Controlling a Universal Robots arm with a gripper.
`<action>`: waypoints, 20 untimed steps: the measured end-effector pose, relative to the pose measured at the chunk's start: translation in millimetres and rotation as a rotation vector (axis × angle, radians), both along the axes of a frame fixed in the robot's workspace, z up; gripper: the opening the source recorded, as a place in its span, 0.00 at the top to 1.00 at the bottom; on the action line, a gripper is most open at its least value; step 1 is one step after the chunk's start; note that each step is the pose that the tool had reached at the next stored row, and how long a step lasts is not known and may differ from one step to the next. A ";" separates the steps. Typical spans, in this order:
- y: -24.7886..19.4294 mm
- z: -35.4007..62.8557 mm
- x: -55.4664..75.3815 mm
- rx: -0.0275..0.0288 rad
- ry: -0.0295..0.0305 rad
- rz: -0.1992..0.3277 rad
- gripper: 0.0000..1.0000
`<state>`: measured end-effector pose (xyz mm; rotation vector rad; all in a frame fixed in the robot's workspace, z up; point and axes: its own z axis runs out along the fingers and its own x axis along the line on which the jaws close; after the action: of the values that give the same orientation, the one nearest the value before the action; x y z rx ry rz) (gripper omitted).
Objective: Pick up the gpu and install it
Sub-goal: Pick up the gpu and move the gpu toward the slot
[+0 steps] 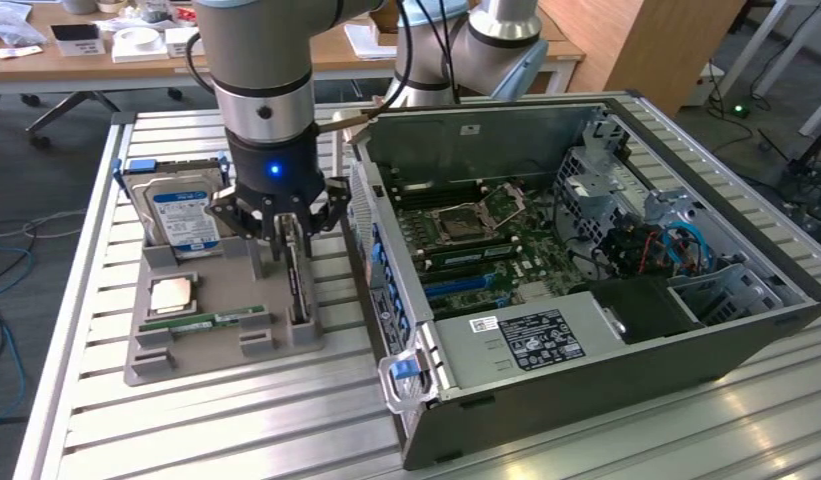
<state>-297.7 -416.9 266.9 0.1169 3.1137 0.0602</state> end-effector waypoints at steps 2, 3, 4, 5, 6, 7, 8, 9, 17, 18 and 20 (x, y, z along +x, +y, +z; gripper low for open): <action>0.5 -0.7 -0.2 0.0000 -0.0001 0.000 0.58; 1.1 -1.0 -0.3 0.0001 -0.0001 0.000 0.58; 1.6 -1.2 -0.4 0.0001 -0.0001 0.000 0.58; 2.2 -1.3 -0.5 0.0001 -0.0001 0.000 0.58; 2.7 -1.5 -0.6 0.0001 -0.0002 0.000 0.58; 3.1 -1.7 -0.7 0.0001 -0.0003 0.000 0.58; 3.3 -2.0 -0.8 0.0001 -0.0003 0.000 0.58; 3.6 -2.3 -1.0 0.0000 -0.0002 0.000 0.58; 4.8 -9.6 -1.8 0.0001 -0.0014 0.000 0.58; 4.9 -10.9 -1.9 0.0001 -0.0017 0.000 0.58; 5.2 -13.2 -2.1 0.0002 -0.0023 0.000 0.58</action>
<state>-299.8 -411.7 253.6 0.1167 3.1115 0.0606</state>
